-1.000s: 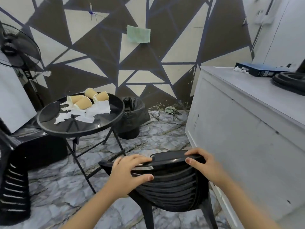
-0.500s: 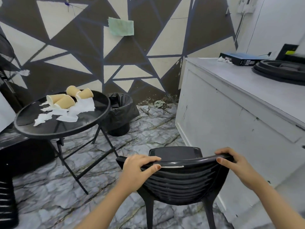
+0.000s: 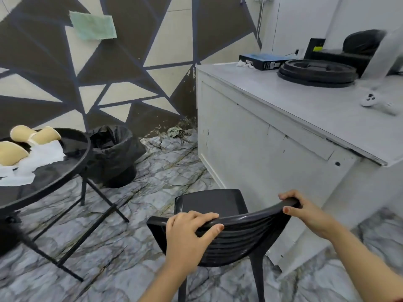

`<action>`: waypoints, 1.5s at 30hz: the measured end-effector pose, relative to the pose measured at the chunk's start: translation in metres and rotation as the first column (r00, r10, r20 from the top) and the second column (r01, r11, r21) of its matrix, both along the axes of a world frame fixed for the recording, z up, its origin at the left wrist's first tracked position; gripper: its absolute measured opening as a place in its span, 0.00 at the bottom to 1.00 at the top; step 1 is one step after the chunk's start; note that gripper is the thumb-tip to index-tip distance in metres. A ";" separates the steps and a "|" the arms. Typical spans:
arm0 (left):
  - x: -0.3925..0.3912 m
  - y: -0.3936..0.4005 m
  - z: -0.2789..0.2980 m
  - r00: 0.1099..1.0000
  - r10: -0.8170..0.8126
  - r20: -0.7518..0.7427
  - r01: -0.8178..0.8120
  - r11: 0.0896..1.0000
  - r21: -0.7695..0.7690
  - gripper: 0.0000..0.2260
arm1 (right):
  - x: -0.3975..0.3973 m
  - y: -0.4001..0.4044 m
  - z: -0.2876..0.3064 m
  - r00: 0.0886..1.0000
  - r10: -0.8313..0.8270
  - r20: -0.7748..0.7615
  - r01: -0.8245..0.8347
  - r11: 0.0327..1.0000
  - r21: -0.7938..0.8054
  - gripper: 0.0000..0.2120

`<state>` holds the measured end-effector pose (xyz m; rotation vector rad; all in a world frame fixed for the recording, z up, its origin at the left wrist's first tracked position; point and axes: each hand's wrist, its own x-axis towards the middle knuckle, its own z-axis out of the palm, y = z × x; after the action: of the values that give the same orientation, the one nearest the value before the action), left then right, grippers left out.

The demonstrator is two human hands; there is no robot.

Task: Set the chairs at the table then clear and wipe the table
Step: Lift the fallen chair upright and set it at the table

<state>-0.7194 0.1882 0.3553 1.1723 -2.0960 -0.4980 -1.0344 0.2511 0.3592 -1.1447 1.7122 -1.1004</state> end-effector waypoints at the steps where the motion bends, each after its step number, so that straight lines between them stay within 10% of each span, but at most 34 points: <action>1: -0.006 0.001 -0.001 1.000 -0.002 0.007 0.002 1.000 0.001 0.21 | -0.006 0.001 -0.003 1.000 -0.013 0.028 0.012 1.000 0.006 0.42; 21: 0.023 -0.060 -0.014 0.898 -0.436 0.058 0.415 0.883 0.219 0.17 | -0.055 0.011 -0.041 0.957 -0.125 0.261 0.131 0.991 -0.008 0.28; 32: 0.035 -0.060 -0.043 0.846 0.068 -0.530 0.236 0.842 0.486 0.32 | -0.054 0.006 -0.056 0.976 -0.108 0.191 0.140 0.977 -0.162 0.33; 45: 0.024 -0.047 -0.064 0.699 0.309 -0.645 0.158 0.812 0.562 0.31 | -0.067 -0.007 -0.064 0.969 -0.012 0.247 0.072 0.969 -0.236 0.21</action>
<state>-0.6958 0.1410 0.2916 1.1128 -1.2040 -1.3912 -1.1010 0.2439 0.2953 -1.0708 1.4448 -1.4469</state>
